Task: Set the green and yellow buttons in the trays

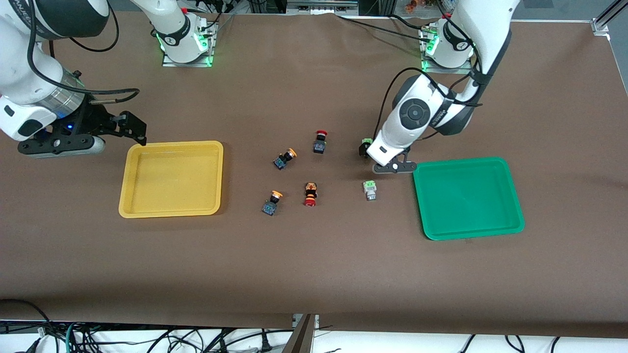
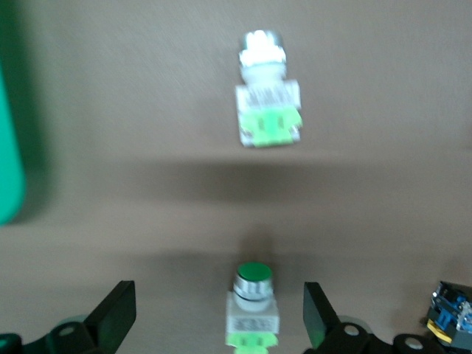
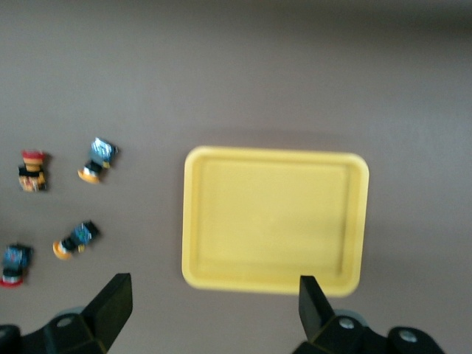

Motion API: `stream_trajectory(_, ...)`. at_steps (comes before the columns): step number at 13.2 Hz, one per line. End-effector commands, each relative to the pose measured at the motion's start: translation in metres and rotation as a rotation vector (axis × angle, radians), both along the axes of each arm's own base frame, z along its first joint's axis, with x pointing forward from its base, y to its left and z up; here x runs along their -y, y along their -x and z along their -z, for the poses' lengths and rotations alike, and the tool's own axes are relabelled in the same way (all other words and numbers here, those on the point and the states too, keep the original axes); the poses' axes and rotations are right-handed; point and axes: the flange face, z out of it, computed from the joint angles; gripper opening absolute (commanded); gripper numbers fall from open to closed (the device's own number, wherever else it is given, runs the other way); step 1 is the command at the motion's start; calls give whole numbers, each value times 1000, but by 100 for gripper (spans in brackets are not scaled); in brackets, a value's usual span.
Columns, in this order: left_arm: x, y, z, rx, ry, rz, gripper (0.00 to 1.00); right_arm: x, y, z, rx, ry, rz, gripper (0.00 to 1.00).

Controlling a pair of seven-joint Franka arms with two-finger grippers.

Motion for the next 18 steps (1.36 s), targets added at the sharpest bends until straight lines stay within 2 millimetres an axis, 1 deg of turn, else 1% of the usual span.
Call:
stream_trajectory(1, 15, 29, 17, 6, 2, -1, 100, -7, -12, 4, 26, -30, -3, 100)
stream_trajectory(2, 17, 36, 22, -1, -3, 1, 100, -12, -11, 8, 17, -28, -9, 100)
stream_trajectory(3, 19, 41, 25, -2, -5, -9, 100, -22, -14, 22, -3, -15, -33, 100)
stream_trajectory(4, 18, 46, 30, -11, -12, -7, 100, -38, -17, 41, -29, 6, -63, 100)
stream_trajectory(5, 19, 49, 33, -15, -17, 1, 100, -40, -26, 72, -76, 14, -65, 100)
stream_trajectory(6, 21, 52, 38, -13, -28, 25, 97, -42, -34, 105, -125, 24, -69, 100)
stream_trajectory(7, 25, 57, 43, -8, -34, 54, 86, -42, -41, 144, -180, 40, -87, 100)
stream_trajectory(8, 26, 58, 46, 3, -26, 54, 77, -46, -41, 147, -178, 36, -99, 100)
stream_trajectory(9, 25, 59, 52, 3, -21, 50, 73, -67, -37, 149, -176, 34, -110, 100)
stream_trajectory(10, 26, 60, 55, 6, -15, 48, 61, -87, -36, 157, -166, 30, -92, 100)
stream_trajectory(11, 27, 60, 56, 7, -12, 48, 47, -95, -44, 180, -152, 13, 3, 100)
stream_trajectory(12, 27, 59, 56, 8, -11, 47, 29, -108, -49, 199, -135, -4, 93, 100)
stream_trajectory(13, 26, 58, 55, 10, -11, 44, 13, -132, -48, 225, -129, -14, 149, 100)
stream_trajectory(14, 25, 53, 49, 19, -6, 42, 2, -153, -48, 249, -123, -27, 213, 100)
stream_trajectory(15, 21, 46, 41, 29, -4, 42, 0, -175, -46, 271, -125, -39, 300, 100)
stream_trajectory(17, -1, 17, 15, 54, -3, 47, 0, -216, -43, 298, -111, -74, 411, 100)
stream_trajectory(18, -13, 3, 2, 45, -13, 74, 0, -227, -42, 313, -112, -82, 441, 100)
